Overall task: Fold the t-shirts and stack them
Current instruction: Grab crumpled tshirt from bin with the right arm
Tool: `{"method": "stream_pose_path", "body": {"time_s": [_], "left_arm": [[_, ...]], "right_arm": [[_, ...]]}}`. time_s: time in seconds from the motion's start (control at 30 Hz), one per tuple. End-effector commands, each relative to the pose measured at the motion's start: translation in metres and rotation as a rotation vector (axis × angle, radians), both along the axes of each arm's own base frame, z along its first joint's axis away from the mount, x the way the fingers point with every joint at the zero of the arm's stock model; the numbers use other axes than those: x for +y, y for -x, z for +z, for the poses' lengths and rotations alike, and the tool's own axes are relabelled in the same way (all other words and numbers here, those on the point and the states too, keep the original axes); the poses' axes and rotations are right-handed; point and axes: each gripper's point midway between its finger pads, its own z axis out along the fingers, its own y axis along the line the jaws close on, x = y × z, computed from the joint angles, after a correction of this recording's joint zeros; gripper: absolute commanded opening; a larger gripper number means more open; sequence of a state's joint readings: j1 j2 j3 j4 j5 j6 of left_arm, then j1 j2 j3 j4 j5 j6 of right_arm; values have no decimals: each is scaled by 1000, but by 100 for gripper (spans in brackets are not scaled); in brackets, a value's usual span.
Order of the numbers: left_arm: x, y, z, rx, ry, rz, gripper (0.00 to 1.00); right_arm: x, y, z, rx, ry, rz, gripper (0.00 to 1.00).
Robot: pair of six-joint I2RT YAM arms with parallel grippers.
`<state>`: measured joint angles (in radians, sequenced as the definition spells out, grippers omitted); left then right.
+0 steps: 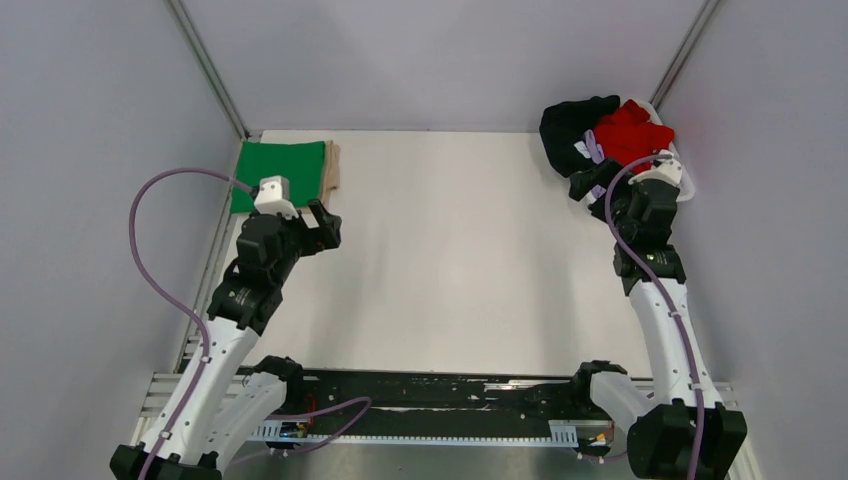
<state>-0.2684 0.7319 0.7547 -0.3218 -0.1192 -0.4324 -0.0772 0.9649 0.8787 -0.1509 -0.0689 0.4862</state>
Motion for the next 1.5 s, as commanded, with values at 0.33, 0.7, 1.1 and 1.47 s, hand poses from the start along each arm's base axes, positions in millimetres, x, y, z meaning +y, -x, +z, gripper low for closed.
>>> {"method": "stream_pose_path", "body": {"time_s": [0.33, 0.7, 1.1, 1.47], "left_arm": [[10, -17, 16, -15, -40, 64, 100], [24, -22, -3, 49, -115, 132, 100], [35, -21, -7, 69, -145, 181, 100], [38, -21, -12, 85, -162, 199, 100]], "right_arm": [[-40, -79, -13, 172, 122, -92, 100], [1, -199, -73, 328, 827, 110, 100], [-40, -257, -124, 555, 1313, -117, 87], [-58, -268, -87, 441, 1426, -354, 25]]}}
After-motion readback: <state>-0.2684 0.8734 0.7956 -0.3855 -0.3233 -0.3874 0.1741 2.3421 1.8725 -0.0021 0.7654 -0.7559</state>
